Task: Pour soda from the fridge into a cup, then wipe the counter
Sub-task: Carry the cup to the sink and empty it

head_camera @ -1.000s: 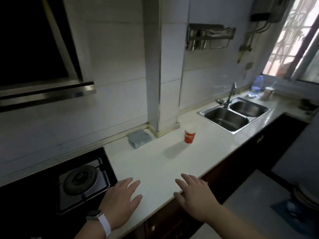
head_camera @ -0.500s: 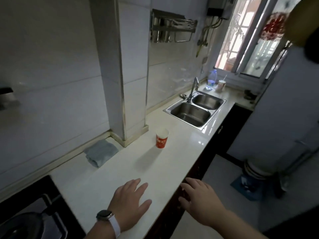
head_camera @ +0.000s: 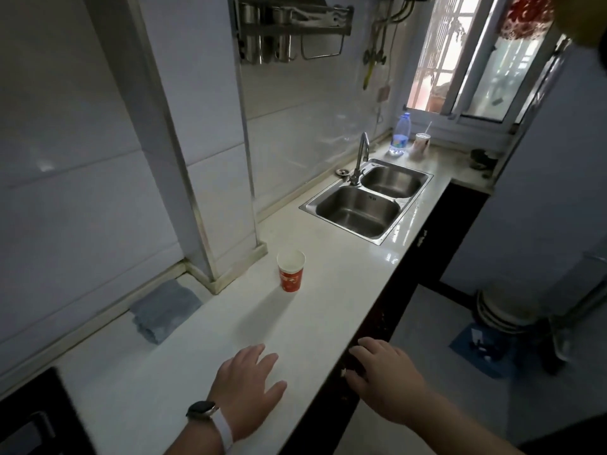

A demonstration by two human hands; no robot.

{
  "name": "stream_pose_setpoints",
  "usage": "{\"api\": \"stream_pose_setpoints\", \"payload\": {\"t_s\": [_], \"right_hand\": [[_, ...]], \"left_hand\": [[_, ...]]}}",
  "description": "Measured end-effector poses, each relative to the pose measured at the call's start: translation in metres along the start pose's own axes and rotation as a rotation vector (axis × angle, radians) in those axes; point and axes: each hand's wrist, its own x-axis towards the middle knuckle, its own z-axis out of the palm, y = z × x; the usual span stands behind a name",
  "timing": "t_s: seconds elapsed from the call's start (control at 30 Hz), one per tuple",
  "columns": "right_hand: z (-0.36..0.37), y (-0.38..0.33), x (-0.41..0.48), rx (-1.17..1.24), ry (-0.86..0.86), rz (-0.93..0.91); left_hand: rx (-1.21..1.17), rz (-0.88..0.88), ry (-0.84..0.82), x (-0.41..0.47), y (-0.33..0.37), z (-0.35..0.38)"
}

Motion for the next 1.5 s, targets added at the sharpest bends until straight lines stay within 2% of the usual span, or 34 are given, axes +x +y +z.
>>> {"api": "stream_pose_setpoints", "payload": {"t_s": [0.2, 0.43, 0.57, 0.77, 0.97, 1.2, 1.33, 1.5], "right_hand": [[-0.025, 0.072, 0.060, 0.026, -0.037, -0.105], [-0.041, 0.158, 0.128, -0.030, -0.008, -0.273], [-0.042, 0.173, 0.154, -0.004, -0.019, -0.338], [-0.029, 0.163, 0.201, 0.019, -0.101, -0.411], [-0.009, 0.144, 0.252, 0.162, -0.308, -0.319], [-0.003, 0.127, 0.318, 0.278, -0.487, -0.122], [0.002, 0.115, 0.343, 0.447, -0.564, 0.010], [0.017, 0.106, 0.364, 0.711, -0.653, 0.217]], "left_hand": [[0.021, -0.148, -0.023, 0.054, 0.033, -0.011], [0.048, -0.310, 0.054, 0.110, 0.083, -0.029], [0.050, -0.370, 0.049, 0.118, 0.098, -0.031], [-0.008, -0.505, 0.031, 0.135, 0.078, -0.018], [-0.486, -0.671, 0.086, 0.184, 0.050, 0.019], [-0.957, -0.865, 0.288, 0.242, 0.026, 0.054], [-1.120, -0.835, 0.302, 0.267, 0.024, 0.056], [-1.243, -0.741, 0.405, 0.294, 0.022, 0.060]]}}
